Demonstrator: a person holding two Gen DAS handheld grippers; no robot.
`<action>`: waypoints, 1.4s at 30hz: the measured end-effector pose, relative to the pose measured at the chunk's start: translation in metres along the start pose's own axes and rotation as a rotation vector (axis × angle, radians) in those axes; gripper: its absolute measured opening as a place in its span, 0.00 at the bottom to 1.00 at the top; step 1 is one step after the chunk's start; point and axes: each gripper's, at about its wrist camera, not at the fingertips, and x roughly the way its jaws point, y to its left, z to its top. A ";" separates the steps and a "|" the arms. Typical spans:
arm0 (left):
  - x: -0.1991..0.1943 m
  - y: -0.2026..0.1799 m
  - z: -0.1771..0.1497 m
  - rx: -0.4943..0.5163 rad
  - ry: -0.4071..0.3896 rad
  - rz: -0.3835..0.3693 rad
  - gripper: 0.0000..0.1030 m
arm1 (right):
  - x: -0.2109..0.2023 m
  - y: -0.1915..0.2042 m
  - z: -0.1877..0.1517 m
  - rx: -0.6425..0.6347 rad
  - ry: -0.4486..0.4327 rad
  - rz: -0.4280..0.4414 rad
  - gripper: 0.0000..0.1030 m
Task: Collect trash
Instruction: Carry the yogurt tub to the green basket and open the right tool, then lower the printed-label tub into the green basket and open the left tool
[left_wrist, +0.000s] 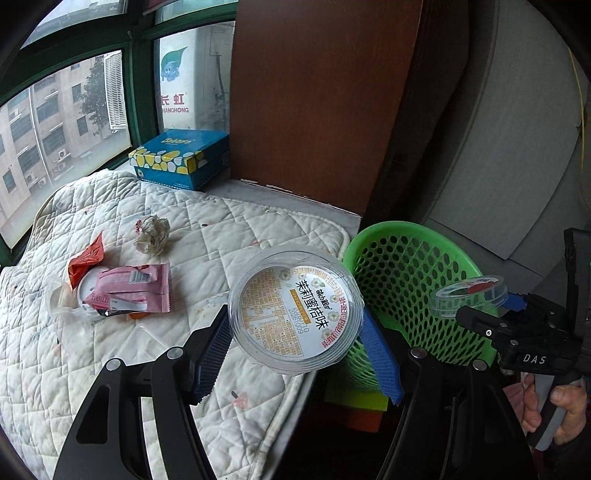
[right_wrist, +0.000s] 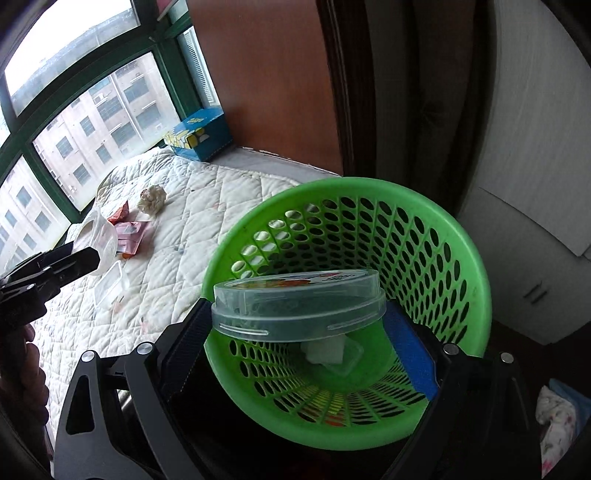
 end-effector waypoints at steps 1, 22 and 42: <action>0.003 -0.004 0.002 0.004 0.004 -0.006 0.64 | 0.000 -0.003 -0.002 0.004 0.003 -0.002 0.89; 0.048 -0.067 0.022 0.081 0.070 -0.090 0.64 | -0.034 -0.035 -0.010 0.022 -0.072 -0.083 0.89; 0.056 -0.091 0.025 0.095 0.072 -0.121 0.83 | -0.051 -0.045 -0.019 0.054 -0.105 -0.076 0.90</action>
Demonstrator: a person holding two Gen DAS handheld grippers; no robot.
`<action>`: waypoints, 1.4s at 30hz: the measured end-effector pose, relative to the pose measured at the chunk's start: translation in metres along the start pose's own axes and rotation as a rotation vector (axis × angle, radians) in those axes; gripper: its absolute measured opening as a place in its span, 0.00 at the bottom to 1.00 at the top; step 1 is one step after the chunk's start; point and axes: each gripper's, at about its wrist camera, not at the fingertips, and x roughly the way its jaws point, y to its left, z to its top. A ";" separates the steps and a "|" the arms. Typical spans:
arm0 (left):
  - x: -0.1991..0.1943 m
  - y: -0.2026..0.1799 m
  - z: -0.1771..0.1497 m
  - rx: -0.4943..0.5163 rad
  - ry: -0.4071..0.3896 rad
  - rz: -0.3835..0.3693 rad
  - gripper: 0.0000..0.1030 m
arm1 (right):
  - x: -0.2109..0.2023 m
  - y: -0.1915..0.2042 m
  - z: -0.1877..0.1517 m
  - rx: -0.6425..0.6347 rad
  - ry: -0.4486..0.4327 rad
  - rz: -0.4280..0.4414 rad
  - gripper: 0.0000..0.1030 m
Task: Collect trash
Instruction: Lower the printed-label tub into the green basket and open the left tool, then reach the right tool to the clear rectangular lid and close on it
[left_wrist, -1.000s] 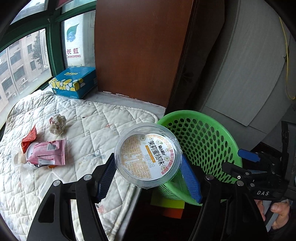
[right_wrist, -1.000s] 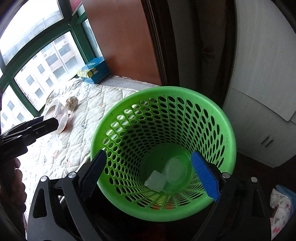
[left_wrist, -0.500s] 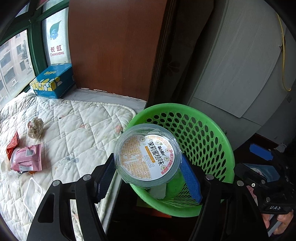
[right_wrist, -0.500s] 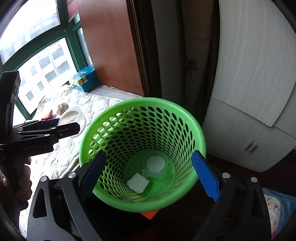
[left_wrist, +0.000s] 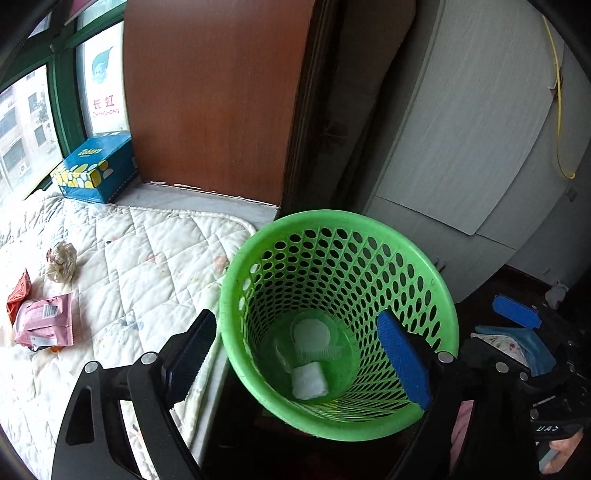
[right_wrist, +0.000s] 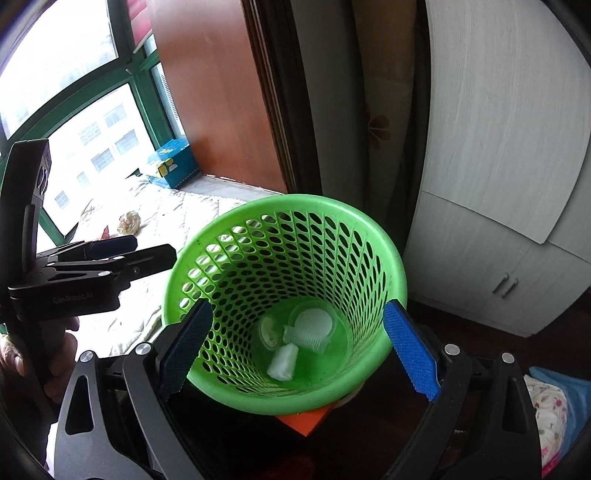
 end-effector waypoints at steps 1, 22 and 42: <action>-0.004 0.005 -0.002 -0.008 -0.005 0.012 0.83 | 0.001 0.003 0.000 -0.005 0.001 0.006 0.90; -0.093 0.224 -0.074 -0.346 -0.060 0.405 0.83 | 0.051 0.143 0.010 -0.208 0.075 0.220 0.90; -0.055 0.357 -0.115 -0.477 0.036 0.364 0.58 | 0.128 0.294 -0.015 -0.414 0.240 0.427 0.90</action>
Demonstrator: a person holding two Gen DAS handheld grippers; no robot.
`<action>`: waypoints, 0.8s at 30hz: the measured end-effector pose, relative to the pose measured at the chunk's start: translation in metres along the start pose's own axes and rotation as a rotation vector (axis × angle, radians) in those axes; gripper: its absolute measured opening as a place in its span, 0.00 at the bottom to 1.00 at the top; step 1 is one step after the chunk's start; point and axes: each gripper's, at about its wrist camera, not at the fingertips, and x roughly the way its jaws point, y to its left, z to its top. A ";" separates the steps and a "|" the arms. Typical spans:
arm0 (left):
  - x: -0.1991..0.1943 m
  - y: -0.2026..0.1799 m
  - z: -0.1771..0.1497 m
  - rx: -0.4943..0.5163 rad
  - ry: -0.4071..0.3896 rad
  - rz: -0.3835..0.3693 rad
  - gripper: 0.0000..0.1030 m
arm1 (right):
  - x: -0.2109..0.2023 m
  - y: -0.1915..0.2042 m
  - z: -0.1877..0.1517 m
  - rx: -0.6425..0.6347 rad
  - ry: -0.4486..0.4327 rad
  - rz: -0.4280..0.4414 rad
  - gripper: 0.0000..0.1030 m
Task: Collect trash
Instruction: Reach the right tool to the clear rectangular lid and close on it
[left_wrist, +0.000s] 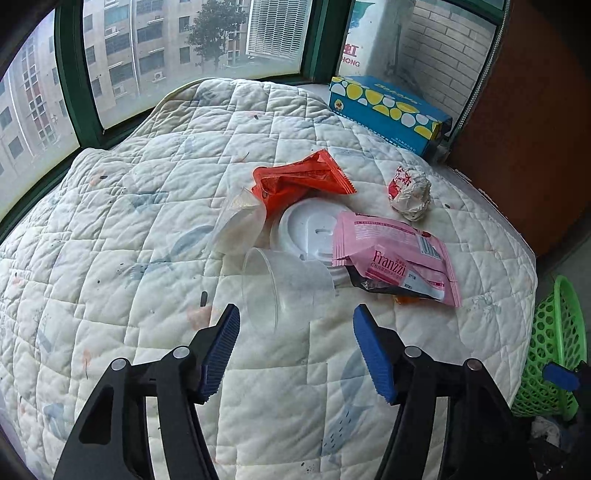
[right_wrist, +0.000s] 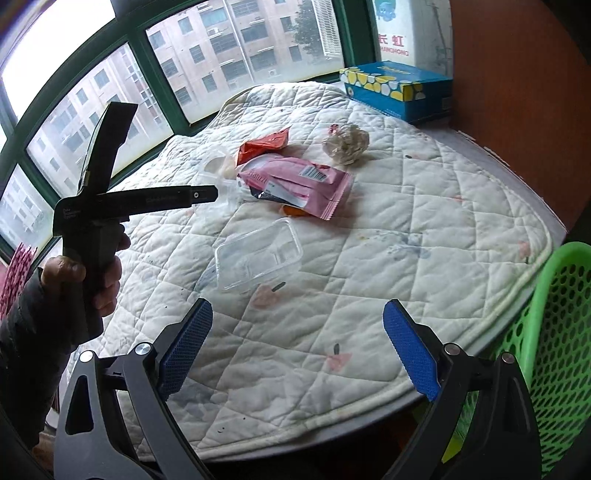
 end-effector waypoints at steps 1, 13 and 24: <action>0.003 0.002 0.000 -0.002 0.004 -0.010 0.54 | 0.006 0.004 0.001 -0.011 0.011 0.010 0.90; 0.018 0.009 0.000 0.011 0.009 -0.090 0.15 | 0.071 0.037 0.019 -0.156 0.082 0.019 0.95; 0.007 0.019 -0.004 0.008 -0.006 -0.093 0.04 | 0.105 0.041 0.028 -0.199 0.115 -0.012 0.95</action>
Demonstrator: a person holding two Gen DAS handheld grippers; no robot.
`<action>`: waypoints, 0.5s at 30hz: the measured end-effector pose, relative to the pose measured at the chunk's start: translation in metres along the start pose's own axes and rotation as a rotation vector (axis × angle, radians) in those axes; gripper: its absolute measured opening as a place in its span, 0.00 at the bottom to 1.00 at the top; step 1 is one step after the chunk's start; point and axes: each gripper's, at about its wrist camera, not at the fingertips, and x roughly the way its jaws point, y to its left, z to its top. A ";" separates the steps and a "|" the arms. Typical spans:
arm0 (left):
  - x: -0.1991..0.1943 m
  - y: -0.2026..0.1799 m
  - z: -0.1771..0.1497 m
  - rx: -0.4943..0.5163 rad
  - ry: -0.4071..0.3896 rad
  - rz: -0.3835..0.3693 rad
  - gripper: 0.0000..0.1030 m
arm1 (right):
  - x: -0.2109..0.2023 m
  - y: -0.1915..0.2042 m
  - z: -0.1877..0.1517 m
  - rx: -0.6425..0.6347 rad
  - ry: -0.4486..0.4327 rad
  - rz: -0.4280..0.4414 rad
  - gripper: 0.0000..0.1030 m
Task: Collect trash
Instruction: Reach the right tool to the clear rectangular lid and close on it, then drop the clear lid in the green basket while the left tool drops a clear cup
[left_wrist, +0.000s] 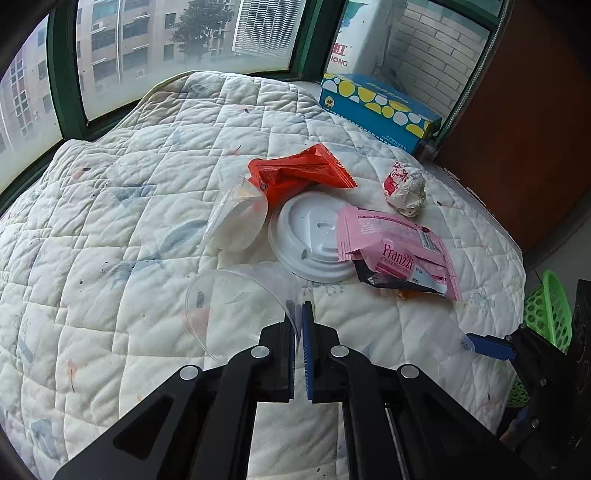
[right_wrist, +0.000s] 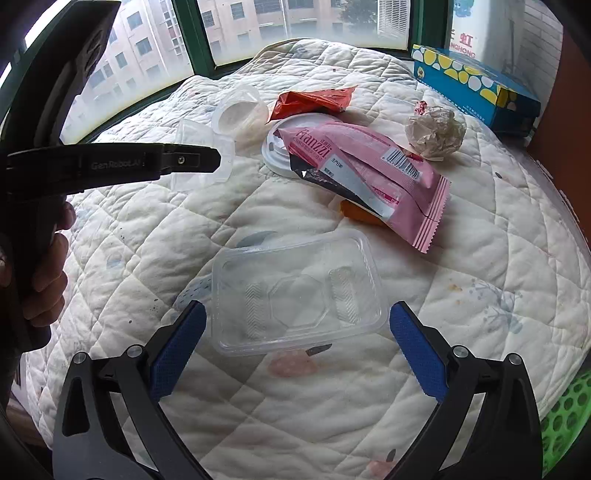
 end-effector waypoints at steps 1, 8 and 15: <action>-0.002 0.001 -0.001 -0.002 0.000 -0.001 0.04 | 0.003 -0.001 0.001 0.001 0.003 -0.004 0.95; -0.018 -0.002 -0.003 0.006 -0.021 0.001 0.04 | -0.004 0.004 -0.001 0.000 -0.017 0.003 0.86; -0.035 -0.017 -0.007 0.024 -0.036 -0.014 0.04 | -0.033 0.004 -0.010 0.027 -0.056 0.012 0.86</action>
